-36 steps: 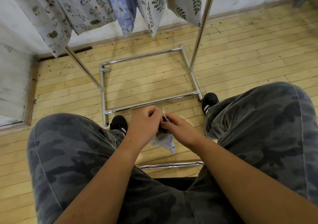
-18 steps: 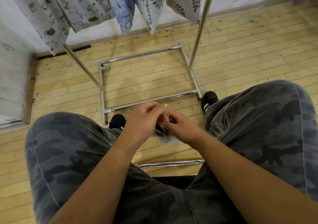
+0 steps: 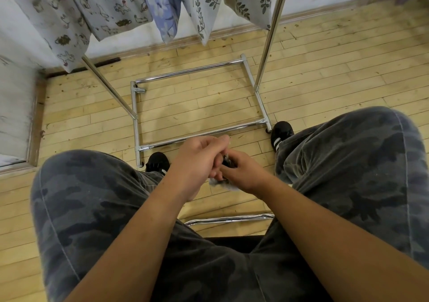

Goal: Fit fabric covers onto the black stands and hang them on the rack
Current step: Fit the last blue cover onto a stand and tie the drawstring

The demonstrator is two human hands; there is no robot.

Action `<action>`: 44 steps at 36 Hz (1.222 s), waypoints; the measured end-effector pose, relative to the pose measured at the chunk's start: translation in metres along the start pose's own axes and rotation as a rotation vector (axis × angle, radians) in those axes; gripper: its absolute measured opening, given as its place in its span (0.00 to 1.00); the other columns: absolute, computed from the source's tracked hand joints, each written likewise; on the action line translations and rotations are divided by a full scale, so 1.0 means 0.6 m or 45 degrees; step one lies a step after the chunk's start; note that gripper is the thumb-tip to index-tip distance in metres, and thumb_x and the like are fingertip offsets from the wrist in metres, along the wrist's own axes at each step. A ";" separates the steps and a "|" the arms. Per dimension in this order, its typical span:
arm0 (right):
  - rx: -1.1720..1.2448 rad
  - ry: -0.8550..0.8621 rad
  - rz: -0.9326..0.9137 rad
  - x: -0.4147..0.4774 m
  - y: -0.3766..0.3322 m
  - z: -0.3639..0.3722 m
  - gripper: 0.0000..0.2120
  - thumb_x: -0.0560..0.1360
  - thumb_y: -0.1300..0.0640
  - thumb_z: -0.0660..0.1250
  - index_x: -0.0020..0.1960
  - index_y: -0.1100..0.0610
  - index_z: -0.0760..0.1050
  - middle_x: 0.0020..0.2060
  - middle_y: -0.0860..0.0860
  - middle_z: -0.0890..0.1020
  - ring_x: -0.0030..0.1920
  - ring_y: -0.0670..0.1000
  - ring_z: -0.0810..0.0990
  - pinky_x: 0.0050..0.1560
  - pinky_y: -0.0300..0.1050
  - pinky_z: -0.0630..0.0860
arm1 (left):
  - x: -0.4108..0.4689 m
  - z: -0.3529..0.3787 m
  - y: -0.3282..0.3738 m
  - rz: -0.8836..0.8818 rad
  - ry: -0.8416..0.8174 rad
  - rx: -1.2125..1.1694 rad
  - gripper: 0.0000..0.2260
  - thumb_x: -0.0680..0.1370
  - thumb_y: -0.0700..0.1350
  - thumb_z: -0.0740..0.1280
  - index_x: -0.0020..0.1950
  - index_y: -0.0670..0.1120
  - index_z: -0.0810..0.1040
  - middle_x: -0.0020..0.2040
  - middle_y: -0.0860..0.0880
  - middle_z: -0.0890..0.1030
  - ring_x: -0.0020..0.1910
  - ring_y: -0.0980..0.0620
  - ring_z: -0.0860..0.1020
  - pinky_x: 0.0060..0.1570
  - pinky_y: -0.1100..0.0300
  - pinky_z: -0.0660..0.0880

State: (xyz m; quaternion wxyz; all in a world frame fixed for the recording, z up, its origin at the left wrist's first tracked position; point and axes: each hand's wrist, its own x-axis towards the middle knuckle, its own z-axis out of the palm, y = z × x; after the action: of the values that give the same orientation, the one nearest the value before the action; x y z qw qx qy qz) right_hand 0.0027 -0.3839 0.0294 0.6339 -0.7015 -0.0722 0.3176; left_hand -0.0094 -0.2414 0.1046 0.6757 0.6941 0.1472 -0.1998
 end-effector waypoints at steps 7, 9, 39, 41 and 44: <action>-0.094 0.088 0.035 0.005 0.006 -0.010 0.05 0.81 0.55 0.68 0.54 0.47 0.81 0.48 0.48 0.85 0.51 0.50 0.84 0.56 0.47 0.82 | 0.008 -0.016 0.004 0.080 -0.037 0.255 0.18 0.83 0.51 0.65 0.34 0.51 0.75 0.28 0.53 0.70 0.29 0.51 0.71 0.42 0.49 0.75; -0.084 0.093 0.018 0.004 -0.002 -0.015 0.06 0.82 0.56 0.67 0.56 0.48 0.81 0.50 0.48 0.85 0.55 0.49 0.83 0.60 0.48 0.80 | 0.012 -0.021 0.011 0.100 -0.039 0.314 0.16 0.83 0.52 0.65 0.38 0.47 0.79 0.29 0.53 0.72 0.30 0.51 0.73 0.42 0.51 0.76; -0.013 0.308 -0.518 -0.038 -0.257 -0.068 0.14 0.83 0.52 0.63 0.54 0.61 0.81 0.48 0.56 0.84 0.53 0.58 0.82 0.54 0.46 0.78 | -0.030 -0.022 0.271 0.492 -0.115 0.426 0.14 0.82 0.46 0.68 0.41 0.38 0.81 0.28 0.51 0.72 0.30 0.51 0.69 0.38 0.54 0.69; 0.030 0.349 -0.523 -0.044 -0.285 -0.076 0.16 0.83 0.50 0.62 0.54 0.62 0.80 0.48 0.60 0.83 0.52 0.61 0.81 0.54 0.51 0.78 | -0.033 -0.014 0.298 0.508 -0.115 0.430 0.14 0.81 0.46 0.68 0.38 0.43 0.82 0.28 0.52 0.71 0.31 0.51 0.69 0.38 0.53 0.69; 0.084 0.397 -0.527 -0.055 -0.326 -0.086 0.17 0.83 0.47 0.61 0.54 0.60 0.80 0.48 0.60 0.83 0.53 0.61 0.82 0.57 0.58 0.78 | -0.034 -0.001 0.341 0.529 -0.112 0.456 0.18 0.82 0.46 0.68 0.30 0.53 0.79 0.28 0.52 0.71 0.32 0.51 0.70 0.39 0.53 0.71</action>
State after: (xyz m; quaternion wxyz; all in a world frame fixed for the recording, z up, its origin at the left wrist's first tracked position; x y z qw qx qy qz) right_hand 0.0635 -0.4078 0.2235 0.7114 -0.6912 -0.1051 0.0713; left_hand 0.0695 -0.2485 0.2941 0.5745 0.8085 -0.0656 -0.1098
